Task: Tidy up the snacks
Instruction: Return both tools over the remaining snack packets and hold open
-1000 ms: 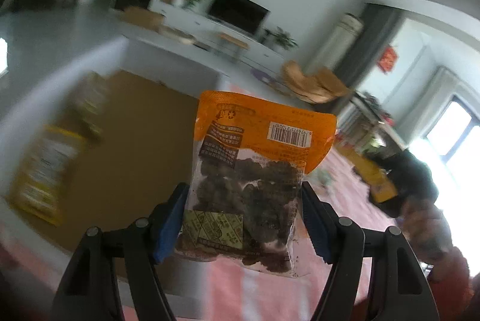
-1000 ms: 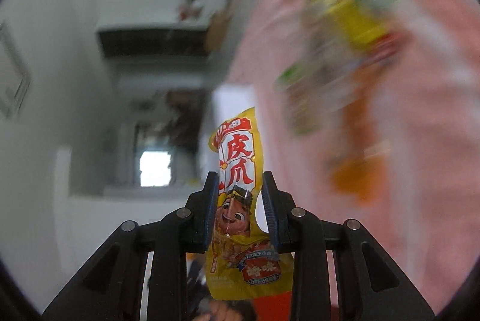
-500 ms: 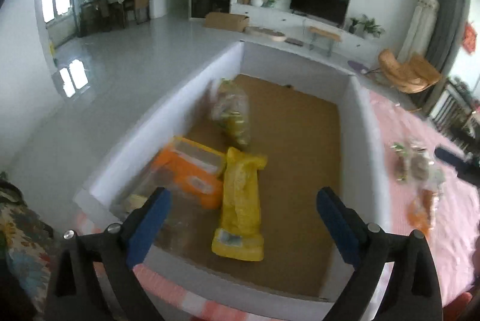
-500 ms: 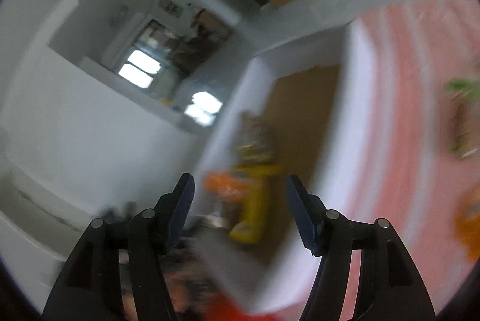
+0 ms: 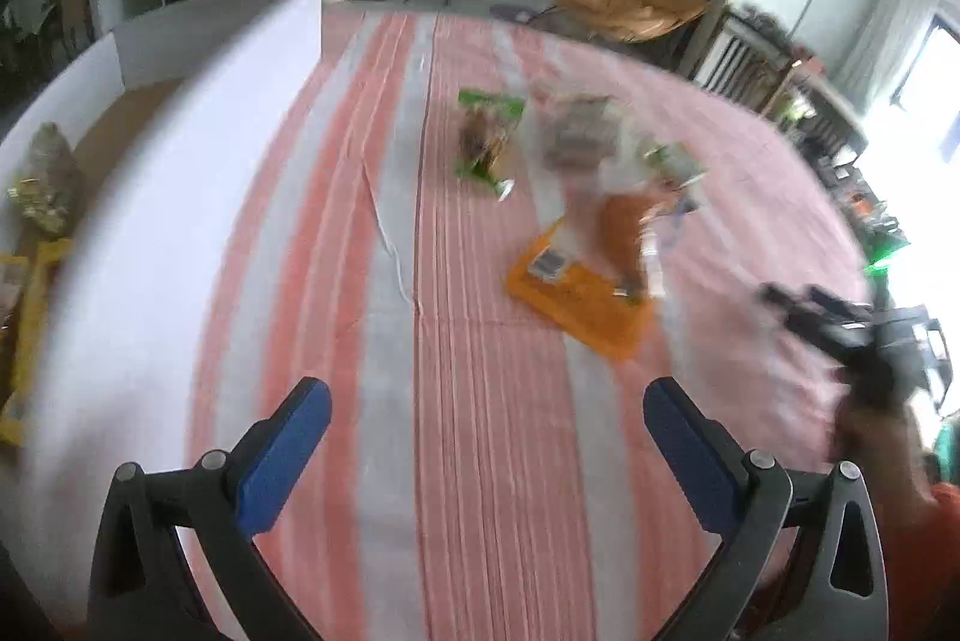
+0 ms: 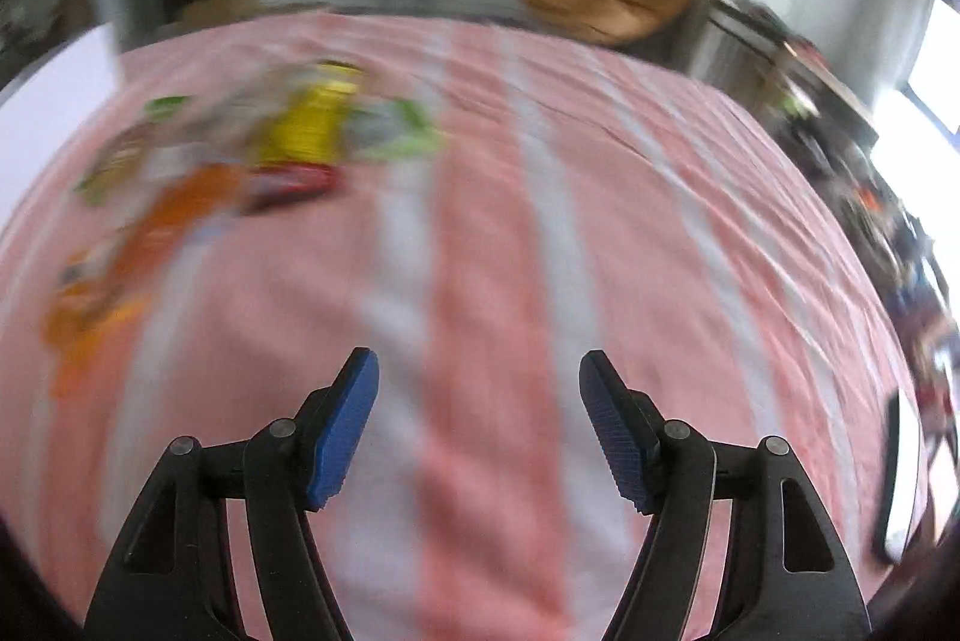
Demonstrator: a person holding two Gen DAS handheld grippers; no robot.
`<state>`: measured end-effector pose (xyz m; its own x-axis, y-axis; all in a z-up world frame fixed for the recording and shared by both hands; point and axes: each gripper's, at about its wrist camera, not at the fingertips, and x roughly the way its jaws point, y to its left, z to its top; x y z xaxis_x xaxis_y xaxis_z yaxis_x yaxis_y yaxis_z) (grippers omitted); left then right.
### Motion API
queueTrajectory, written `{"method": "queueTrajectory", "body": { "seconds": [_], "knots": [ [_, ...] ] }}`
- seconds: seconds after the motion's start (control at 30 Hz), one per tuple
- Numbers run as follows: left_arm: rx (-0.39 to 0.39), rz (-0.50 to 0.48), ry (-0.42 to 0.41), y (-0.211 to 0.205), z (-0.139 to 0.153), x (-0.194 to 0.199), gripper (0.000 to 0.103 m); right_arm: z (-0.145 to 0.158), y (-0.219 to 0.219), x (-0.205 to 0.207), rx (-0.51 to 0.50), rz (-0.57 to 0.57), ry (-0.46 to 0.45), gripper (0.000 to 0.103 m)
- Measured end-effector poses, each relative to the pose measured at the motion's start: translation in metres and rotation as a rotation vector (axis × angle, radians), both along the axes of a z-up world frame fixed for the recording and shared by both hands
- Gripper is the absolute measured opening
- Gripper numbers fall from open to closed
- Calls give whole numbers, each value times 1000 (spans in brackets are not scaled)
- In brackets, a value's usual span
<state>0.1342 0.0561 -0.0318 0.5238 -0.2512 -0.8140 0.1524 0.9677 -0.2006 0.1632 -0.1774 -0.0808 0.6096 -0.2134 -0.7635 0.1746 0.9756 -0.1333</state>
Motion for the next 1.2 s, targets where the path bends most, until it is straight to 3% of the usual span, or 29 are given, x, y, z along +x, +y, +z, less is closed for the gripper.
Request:
{"method": "queueTrajectory", "body": {
  "seconds": [0.2, 0.27, 0.37, 0.5, 1.2],
  "knots": [
    [38, 127, 9, 7, -52, 62, 103, -3, -37, 10, 69, -83, -24, 79],
    [65, 153, -33, 10, -55, 74, 103, -12, -36, 22, 90, -96, -19, 84],
    [120, 150, -28, 6, -62, 93, 103, -14, -54, 24, 160, -111, -17, 88],
    [199, 151, -52, 0, -69, 95, 103, -20, -56, 20, 148, -120, -11, 90],
    [194, 164, -49, 5, -67, 89, 103, -21, -64, 23, 157, -122, -11, 91]
  ]
}}
